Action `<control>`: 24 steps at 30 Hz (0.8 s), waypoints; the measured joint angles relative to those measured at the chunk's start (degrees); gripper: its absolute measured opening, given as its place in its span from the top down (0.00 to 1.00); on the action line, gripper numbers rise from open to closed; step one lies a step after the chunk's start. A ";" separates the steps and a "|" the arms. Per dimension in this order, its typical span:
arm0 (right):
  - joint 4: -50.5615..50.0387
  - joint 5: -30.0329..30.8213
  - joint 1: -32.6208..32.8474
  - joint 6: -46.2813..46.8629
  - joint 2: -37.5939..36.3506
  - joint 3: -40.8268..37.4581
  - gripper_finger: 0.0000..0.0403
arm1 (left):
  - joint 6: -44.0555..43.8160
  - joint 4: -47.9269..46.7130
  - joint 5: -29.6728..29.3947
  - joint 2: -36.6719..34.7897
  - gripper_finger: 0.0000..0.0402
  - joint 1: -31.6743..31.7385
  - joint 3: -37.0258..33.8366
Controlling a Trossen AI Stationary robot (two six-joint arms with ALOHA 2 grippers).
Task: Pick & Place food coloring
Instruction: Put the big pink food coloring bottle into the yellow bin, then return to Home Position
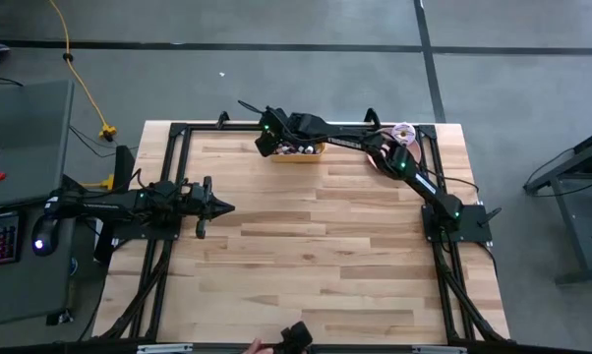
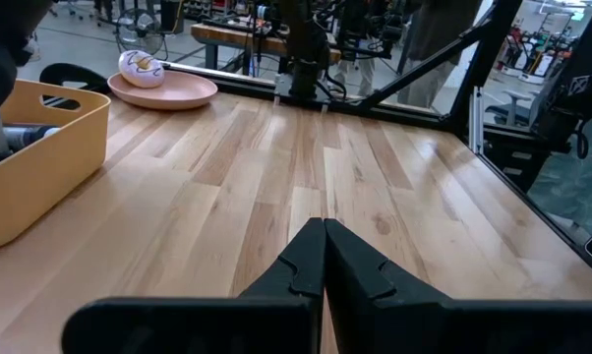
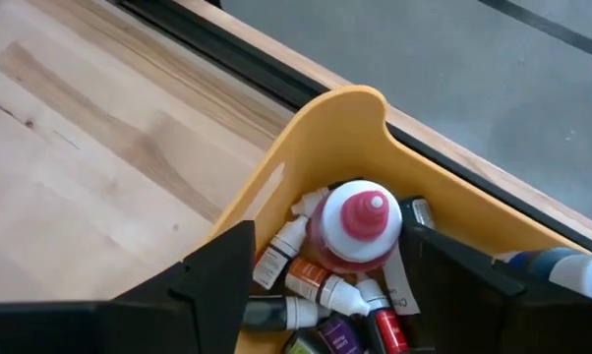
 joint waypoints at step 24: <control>-6.77 -2.34 4.20 -13.44 -15.64 0.15 0.36 | 0.01 0.01 0.13 0.01 1.00 -0.01 0.01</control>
